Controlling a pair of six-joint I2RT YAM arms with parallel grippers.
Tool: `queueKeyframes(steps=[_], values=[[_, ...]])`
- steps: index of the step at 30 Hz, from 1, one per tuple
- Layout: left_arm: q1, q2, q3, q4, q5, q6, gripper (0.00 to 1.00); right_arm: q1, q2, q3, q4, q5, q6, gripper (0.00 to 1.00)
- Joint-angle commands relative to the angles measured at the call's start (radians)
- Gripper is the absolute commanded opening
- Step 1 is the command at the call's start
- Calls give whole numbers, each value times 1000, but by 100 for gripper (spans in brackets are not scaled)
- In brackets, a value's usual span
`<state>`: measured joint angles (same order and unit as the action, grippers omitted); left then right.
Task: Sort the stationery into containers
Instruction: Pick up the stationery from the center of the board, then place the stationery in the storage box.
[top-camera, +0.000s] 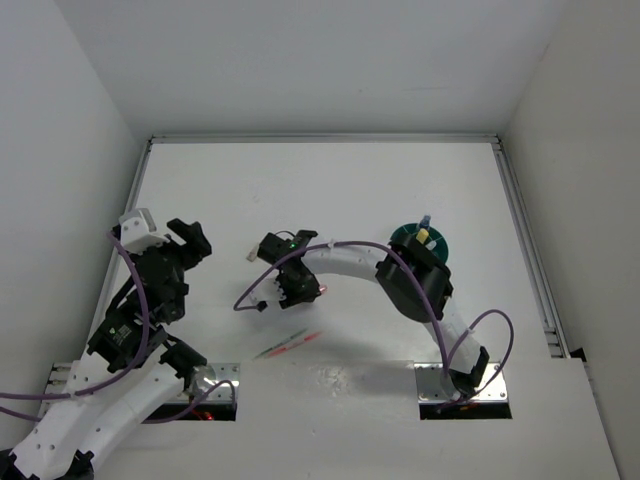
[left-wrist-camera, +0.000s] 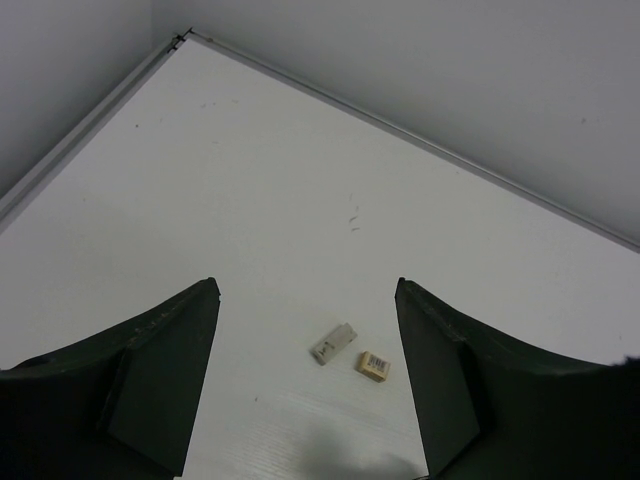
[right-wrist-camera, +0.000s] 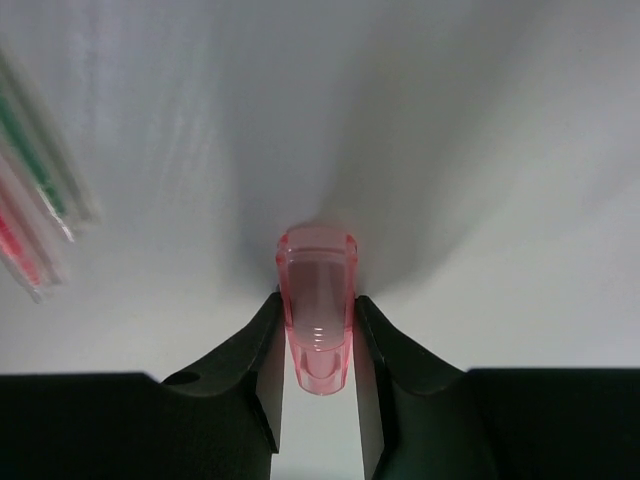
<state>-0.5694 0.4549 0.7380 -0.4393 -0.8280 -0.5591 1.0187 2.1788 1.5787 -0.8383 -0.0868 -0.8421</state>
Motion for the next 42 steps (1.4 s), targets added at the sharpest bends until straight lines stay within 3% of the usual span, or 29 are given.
queueKeyframes(steps=[1, 7, 19, 25, 29, 37, 42], values=[[9, -13, -3, 30, 7, -2, 77, -25, -123, 3, 39, 85, 106, 4], [9, -2, -3, 30, 17, -2, 77, -72, -301, -66, 203, 206, 231, 0], [9, 27, -3, 39, 58, 16, 77, -337, -657, -325, 611, 466, 595, 0], [9, 36, -3, 48, 81, 16, 77, -452, -867, -506, 727, 335, 761, 0], [9, 45, -3, 48, 93, 25, 77, -491, -1067, -803, 1044, 208, 784, 0], [9, 45, -3, 48, 112, 34, 77, -563, -1073, -887, 1111, 21, 827, 0], [9, 45, -3, 57, 112, 34, 77, -598, -1019, -905, 1160, 4, 818, 0]])
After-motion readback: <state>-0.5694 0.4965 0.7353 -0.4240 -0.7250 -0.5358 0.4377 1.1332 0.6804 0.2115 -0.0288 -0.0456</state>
